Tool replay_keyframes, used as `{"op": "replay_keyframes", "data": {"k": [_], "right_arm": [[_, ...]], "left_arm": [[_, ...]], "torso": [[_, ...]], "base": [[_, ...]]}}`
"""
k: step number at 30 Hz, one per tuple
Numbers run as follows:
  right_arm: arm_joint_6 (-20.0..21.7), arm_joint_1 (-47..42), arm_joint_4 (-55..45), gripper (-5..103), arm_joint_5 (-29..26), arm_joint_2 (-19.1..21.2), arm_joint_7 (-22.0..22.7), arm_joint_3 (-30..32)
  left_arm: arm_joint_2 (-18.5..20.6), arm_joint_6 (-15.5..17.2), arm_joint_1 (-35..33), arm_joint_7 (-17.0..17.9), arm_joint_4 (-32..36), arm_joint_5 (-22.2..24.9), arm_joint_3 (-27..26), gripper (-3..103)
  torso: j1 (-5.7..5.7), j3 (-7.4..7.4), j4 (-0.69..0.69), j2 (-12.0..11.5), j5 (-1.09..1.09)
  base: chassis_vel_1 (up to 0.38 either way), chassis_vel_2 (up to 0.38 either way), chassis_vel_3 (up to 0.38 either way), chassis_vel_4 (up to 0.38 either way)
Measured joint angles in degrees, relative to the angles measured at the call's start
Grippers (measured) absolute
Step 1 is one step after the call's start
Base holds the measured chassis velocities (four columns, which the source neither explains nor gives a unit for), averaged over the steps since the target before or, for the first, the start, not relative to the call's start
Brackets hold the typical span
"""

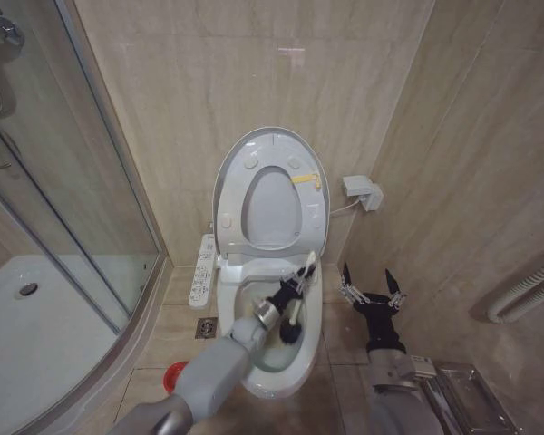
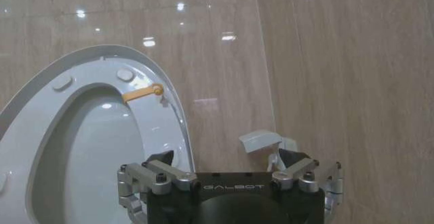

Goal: Open the toilet lid, clean the toilet bowl with a toilet brush, close the toilet lid, and flush.

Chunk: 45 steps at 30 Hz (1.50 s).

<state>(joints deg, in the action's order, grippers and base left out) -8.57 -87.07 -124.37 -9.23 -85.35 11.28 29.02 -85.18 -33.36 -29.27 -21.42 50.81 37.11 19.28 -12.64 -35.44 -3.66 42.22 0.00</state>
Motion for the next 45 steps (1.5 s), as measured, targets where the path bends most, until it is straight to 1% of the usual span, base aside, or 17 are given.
{"op": "replay_keyframes", "data": {"k": [4, 10, 14, 16, 18, 19, 23, 24, 27, 29, 30, 32, 36, 37, 40, 42, 45], "right_arm": [[0.00, 0.00, 0.00, 100, 0.00, 0.00, 0.00, 0.00], [0.00, 0.00, 0.00, 100, 0.00, 0.00, 0.00, 0.00], [0.00, 0.00, 0.00, 100, 0.00, 0.00, 0.00, 0.00], [0.00, 0.00, 0.00, 100, 0.00, 0.00, 0.00, 0.00], [0.00, 0.00, 0.00, 100, 0.00, 0.00, 0.00, 0.00], [0.00, 0.00, 0.00, 100, 0.00, 0.00, 0.00, 0.00], [0.00, 0.00, 0.00, 100, 0.00, 0.00, 0.00, 0.00], [0.00, 0.00, 0.00, 100, 0.00, 0.00, 0.00, 0.00], [0.00, 0.00, 0.00, 100, 0.00, 0.00, 0.00, 0.00], [0.00, 0.00, 0.00, 100, 0.00, 0.00, 0.00, 0.00], [0.00, 0.00, 0.00, 100, 0.00, 0.00, 0.00, 0.00], [0.00, 0.00, 0.00, 100, 0.00, 0.00, 0.00, 0.00], [0.00, 0.00, 0.00, 100, 0.00, 0.00, 0.00, 0.00], [0.00, 0.00, 0.00, 100, 0.00, 0.00, 0.00, 0.00], [0.00, 0.00, 0.00, 100, 0.00, 0.00, 0.00, 0.00], [0.00, 0.00, 0.00, 100, 0.00, 0.00, 0.00, 0.00], [0.00, 0.00, 0.00, 100, 0.00, 0.00, 0.00, 0.00]], "left_arm": [[-0.23, 0.02, 0.91, 0.05, -0.21, 0.23, -0.33, 18], [0.12, -1.21, -2.97, -0.63, -1.59, -1.38, 1.35, 18], [1.52, -1.44, -3.40, -0.73, -0.01, -1.94, 1.27, 18], [2.78, -1.67, -3.40, -0.73, 1.30, -3.04, 0.85, 18], [5.30, -2.23, -3.78, -0.73, 3.03, -4.97, 0.13, 18], [5.30, -2.23, -3.78, -0.73, 3.03, -4.97, 0.13, 18], [9.59, -3.39, -6.05, -1.36, 5.01, -7.12, -1.56, 18], [9.59, -3.39, -6.05, -1.36, 5.01, -7.12, -1.56, 18], [11.66, -3.49, -8.77, -1.25, 7.51, -7.32, -2.80, 18], [12.32, -3.42, -9.94, -1.19, 8.74, -7.27, -3.25, 18], [12.75, -3.27, -10.78, -1.07, 9.62, -7.09, -3.53, 18], [13.97, -2.23, -12.88, -0.48, 12.07, -5.93, -3.73, 18], [15.74, -1.01, -15.58, -0.13, 15.12, -4.90, -3.82, 18], [15.74, -1.01, -15.58, -0.13, 15.12, -4.90, -3.82, 18], [17.92, -0.43, -18.26, -0.06, 17.54, -4.72, -4.33, 18], [18.16, -0.41, -18.58, -0.06, 17.76, -4.73, -4.42, 18], [19.93, -0.29, -21.14, -0.06, 19.37, -4.85, -5.21, 18]], "torso": [[0.00, 0.00, -0.01, 0.00, 0.00], [0.00, 0.00, 0.01, 0.00, 0.00], [0.00, 0.00, -0.01, 0.00, -0.01], [0.00, 0.00, -0.02, 0.00, -0.01], [0.00, 0.00, -0.01, 0.00, -0.01], [0.00, 0.00, -0.01, 0.00, -0.01], [0.00, 0.00, 0.01, 0.00, -0.01], [0.00, 0.00, 0.01, 0.00, -0.01], [0.00, 0.00, 0.01, 0.00, -0.01], [0.00, 0.00, 0.00, 0.00, -0.01], [0.00, 0.00, -0.01, 0.00, 0.00], [0.00, 0.00, 0.00, 0.00, -0.01], [0.00, 0.00, 0.00, 0.00, -0.01], [0.00, 0.00, 0.00, 0.00, -0.01], [0.00, 0.01, 0.00, 0.00, 0.00], [0.01, 0.01, 0.00, 0.00, 0.00], [0.00, 0.01, 0.00, 0.01, -0.01]], "base": [[0.000, 0.000, 0.000, 0.000], [0.000, 0.000, 0.000, 0.000], [0.000, 0.000, 0.000, 0.000], [0.000, 0.000, 0.000, 0.000], [0.000, 0.000, 0.000, 0.000], [0.000, 0.000, 0.000, 0.000], [0.000, 0.000, 0.000, 0.000], [0.000, 0.000, 0.000, 0.000], [0.000, 0.000, 0.000, 0.000], [0.000, 0.000, 0.000, 0.000], [0.000, 0.000, 0.000, 0.000], [0.000, 0.000, 0.000, 0.000], [0.000, 0.000, 0.000, 0.000], [0.000, 0.000, 0.000, 0.000], [0.000, 0.000, 0.000, 0.000], [0.000, 0.000, 0.000, 0.000], [0.000, 0.000, 0.000, 0.000]]}}
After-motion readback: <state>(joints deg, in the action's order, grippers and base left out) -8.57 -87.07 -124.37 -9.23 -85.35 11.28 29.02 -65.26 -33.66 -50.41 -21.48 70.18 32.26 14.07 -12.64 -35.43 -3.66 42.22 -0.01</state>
